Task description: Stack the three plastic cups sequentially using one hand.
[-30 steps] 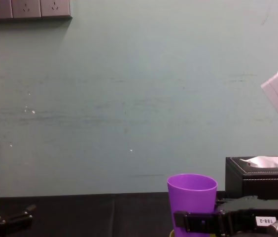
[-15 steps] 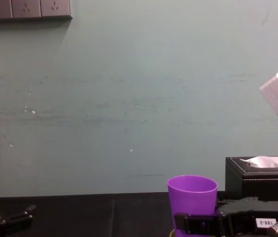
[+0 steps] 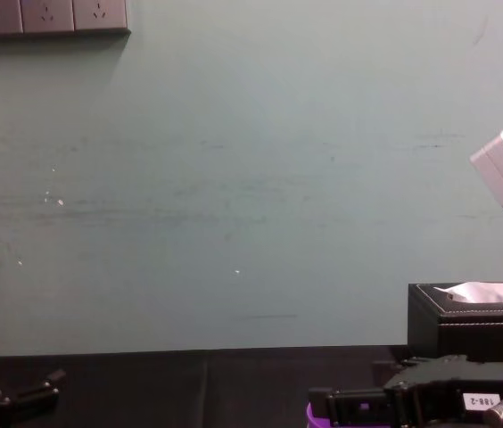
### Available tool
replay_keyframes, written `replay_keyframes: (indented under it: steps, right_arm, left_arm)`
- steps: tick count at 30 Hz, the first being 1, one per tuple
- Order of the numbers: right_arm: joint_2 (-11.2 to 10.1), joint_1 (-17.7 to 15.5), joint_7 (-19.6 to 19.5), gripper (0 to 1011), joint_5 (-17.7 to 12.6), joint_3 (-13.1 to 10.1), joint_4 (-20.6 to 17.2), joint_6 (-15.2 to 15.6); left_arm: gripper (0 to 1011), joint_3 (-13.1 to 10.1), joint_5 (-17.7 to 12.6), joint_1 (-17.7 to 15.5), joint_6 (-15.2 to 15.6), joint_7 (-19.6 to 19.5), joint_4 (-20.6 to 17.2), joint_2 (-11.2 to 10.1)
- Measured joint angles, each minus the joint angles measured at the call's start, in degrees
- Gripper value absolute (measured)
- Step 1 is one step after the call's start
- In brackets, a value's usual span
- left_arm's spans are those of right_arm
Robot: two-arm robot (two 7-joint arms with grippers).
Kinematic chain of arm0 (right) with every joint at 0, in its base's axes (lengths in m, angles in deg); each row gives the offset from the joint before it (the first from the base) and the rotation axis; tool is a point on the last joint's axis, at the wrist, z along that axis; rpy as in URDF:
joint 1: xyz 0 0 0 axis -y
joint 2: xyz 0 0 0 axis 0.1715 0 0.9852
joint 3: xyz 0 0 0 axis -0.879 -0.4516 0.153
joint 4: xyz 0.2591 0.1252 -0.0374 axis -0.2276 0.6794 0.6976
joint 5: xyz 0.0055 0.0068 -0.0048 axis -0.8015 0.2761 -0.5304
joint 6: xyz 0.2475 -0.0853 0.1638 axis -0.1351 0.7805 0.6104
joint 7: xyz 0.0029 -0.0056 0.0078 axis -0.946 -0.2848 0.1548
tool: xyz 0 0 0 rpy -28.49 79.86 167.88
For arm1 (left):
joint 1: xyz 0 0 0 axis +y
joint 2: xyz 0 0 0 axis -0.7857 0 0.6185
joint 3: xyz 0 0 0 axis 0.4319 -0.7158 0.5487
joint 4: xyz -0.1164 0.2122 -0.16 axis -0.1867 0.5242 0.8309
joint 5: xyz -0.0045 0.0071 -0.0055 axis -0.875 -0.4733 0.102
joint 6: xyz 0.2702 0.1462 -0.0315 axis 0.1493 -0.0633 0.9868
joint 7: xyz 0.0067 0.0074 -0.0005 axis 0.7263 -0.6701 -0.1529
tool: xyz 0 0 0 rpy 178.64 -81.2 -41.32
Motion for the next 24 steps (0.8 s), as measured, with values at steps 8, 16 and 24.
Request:
replay_keyframes:
  steps: [8,16,24]
  right_arm:
    - [0.0,0.0,0.04,1003,-0.06,0.0,0.0,0.0]
    - [0.09,-0.22,0.01,1003,-0.05,-0.32,-0.09,-0.41]
    - [0.03,-1.89,-1.16,1003,-0.55,-2.92,-1.79,-2.36]
  left_arm:
    - [1000,0.0,0.0,0.0,0.0,0.0,0.0,0.0]
    - [1000,0.0,0.0,0.0,0.0,0.0,0.0,0.0]
    - [1000,0.0,0.0,0.0,0.0,0.0,0.0,0.0]
